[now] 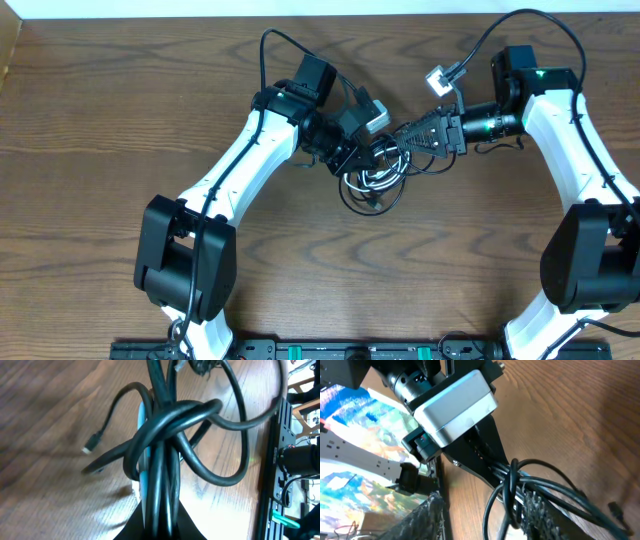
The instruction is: Untangle cables
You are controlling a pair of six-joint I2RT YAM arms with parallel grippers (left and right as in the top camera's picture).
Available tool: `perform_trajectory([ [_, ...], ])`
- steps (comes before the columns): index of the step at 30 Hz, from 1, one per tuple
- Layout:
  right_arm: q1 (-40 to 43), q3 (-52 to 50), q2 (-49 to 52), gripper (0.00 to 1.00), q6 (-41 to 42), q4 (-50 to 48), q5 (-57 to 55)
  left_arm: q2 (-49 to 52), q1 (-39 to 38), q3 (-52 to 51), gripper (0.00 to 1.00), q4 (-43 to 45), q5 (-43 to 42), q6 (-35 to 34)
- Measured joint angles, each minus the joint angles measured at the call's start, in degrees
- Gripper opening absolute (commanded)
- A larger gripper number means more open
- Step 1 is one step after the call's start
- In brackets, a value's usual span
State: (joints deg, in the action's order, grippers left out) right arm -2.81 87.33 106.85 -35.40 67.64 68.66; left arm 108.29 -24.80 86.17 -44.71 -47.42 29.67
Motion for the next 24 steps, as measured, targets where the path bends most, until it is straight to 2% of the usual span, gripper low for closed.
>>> perform_trajectory([
  [6, 0.0, 0.0, 0.0, 0.50, 0.0, -0.5, -0.9, 0.0, 0.0, 0.0, 0.07, 0.0, -0.1, -0.8],
  [14, 0.0, 0.0, 0.0, 0.36, 0.0, -0.7, -2.6, 0.0, 0.0, 0.0, 0.08, -0.1, -1.7, -1.2],
  [21, -0.7, 0.0, 0.0, 0.34, 0.0, -0.8, -4.3, 0.0, 0.0, 0.0, 0.07, -0.2, -5.4, -1.2],
  [24, -1.3, 0.0, -0.1, 0.25, -0.1, -0.9, -4.6, 0.0, 0.0, 0.0, 0.07, -0.4, -6.6, -1.2],
])
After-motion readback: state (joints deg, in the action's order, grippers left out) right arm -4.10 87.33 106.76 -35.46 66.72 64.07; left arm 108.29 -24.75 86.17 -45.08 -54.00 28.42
